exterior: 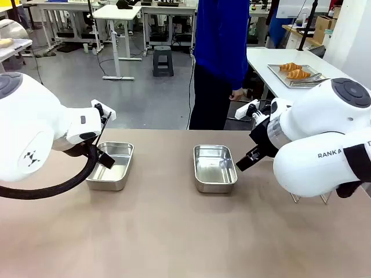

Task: Place the bread in airtight containers.
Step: Lift both Airtight Container.

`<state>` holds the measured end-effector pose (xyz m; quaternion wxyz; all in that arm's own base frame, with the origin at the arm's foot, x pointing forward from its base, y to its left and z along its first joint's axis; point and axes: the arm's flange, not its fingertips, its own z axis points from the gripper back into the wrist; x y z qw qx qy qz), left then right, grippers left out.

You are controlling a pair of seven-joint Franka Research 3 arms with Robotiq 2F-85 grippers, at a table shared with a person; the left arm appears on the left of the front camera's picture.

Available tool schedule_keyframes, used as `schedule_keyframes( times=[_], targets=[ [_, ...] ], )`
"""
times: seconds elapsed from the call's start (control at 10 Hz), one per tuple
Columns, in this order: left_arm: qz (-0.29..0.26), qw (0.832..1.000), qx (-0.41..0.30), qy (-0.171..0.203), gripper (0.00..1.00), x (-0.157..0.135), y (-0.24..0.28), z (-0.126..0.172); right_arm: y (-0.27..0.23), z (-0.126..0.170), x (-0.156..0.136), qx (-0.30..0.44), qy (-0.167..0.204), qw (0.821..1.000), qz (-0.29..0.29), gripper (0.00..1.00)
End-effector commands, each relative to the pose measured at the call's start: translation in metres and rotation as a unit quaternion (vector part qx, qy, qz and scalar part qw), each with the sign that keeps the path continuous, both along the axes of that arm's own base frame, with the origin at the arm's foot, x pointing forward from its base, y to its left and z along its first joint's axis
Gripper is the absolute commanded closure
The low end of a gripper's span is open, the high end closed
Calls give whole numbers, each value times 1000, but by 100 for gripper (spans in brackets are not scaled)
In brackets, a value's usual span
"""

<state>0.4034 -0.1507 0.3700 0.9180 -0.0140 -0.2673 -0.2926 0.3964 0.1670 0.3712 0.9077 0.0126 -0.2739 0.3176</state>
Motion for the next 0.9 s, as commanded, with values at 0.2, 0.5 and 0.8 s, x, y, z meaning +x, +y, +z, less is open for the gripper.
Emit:
schedule_keyframes(
  times=[0.2, 0.5, 0.8],
  targets=[
    [0, 1000, 0, 0, 0, 0, 0, 0, 0, 0, 0, 0, 0, 1000, 0, 0],
    [0, 1000, 0, 0, 0, 0, 0, 0, 0, 0, 0, 0, 0, 1000, 0, 0],
    [0, 1000, 0, 0, 0, 0, 0, 0, 0, 0, 0, 0, 0, 1000, 0, 0]
  ],
)
